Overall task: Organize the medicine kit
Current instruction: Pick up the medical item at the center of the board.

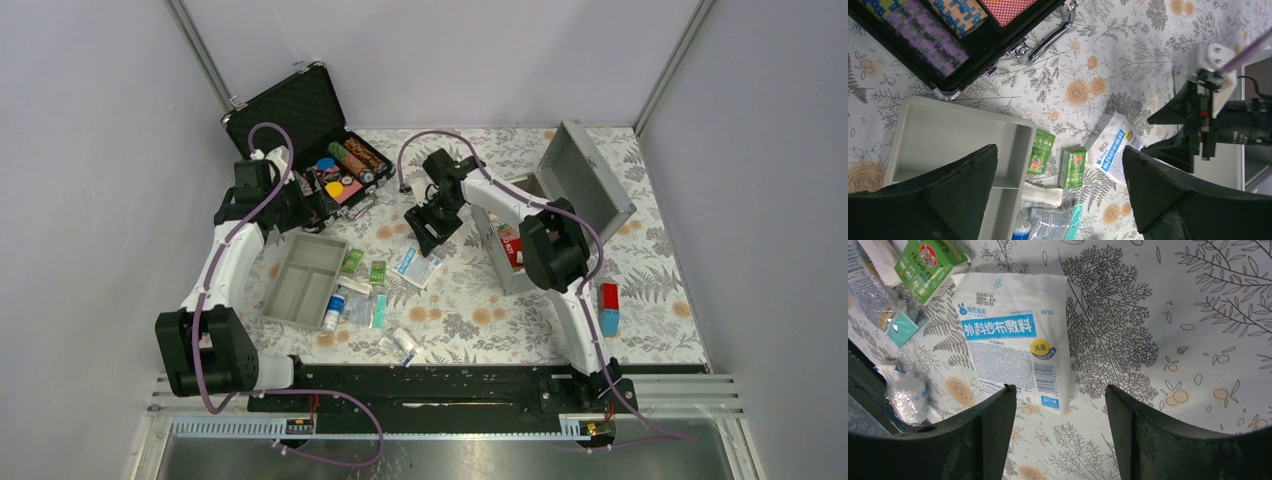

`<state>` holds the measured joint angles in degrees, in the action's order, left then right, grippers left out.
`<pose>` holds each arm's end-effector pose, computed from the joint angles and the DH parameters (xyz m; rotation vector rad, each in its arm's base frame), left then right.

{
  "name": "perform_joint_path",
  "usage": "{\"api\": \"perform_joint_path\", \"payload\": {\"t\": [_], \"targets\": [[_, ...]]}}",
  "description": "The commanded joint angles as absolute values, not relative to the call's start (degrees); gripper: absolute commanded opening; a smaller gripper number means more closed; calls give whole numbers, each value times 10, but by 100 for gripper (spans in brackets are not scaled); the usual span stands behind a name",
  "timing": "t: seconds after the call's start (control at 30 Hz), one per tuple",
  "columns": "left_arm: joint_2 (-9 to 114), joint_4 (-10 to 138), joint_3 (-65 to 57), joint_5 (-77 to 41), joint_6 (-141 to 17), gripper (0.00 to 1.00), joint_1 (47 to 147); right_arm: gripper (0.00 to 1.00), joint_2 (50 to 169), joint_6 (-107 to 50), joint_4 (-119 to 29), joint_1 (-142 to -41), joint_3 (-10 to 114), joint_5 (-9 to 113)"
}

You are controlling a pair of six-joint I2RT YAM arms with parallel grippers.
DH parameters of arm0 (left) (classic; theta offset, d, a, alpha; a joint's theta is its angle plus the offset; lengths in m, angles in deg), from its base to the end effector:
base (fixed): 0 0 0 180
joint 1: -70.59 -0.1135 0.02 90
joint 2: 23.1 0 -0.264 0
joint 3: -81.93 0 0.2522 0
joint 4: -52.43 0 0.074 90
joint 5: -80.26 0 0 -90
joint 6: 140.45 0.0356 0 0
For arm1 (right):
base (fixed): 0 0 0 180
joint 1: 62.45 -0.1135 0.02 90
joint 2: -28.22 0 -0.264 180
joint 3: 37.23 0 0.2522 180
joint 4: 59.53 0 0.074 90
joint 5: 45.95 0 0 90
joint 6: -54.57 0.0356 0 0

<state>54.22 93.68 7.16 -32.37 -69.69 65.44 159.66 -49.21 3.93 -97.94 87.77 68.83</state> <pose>0.2912 0.0125 0.2859 -0.2972 2.3149 -0.5835 0.3837 0.2919 0.1833 -1.2654 2.4980 0.6971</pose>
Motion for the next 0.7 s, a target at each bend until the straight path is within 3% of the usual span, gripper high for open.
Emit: {"api": "perform_joint_path", "payload": {"t": [0.0,0.17,0.47,0.67], "targets": [[512,926,74,-319,-680,94,660,72,1615,-473,26,-1000,881,668],[511,929,68,-317,-675,94,660,64,1626,-473,17,-1017,872,667],[540,923,45,-326,-681,94,659,0,1620,-482,33,-1026,882,624],[572,911,21,-335,-691,94,652,0,1489,-498,42,-1006,850,645]]}}
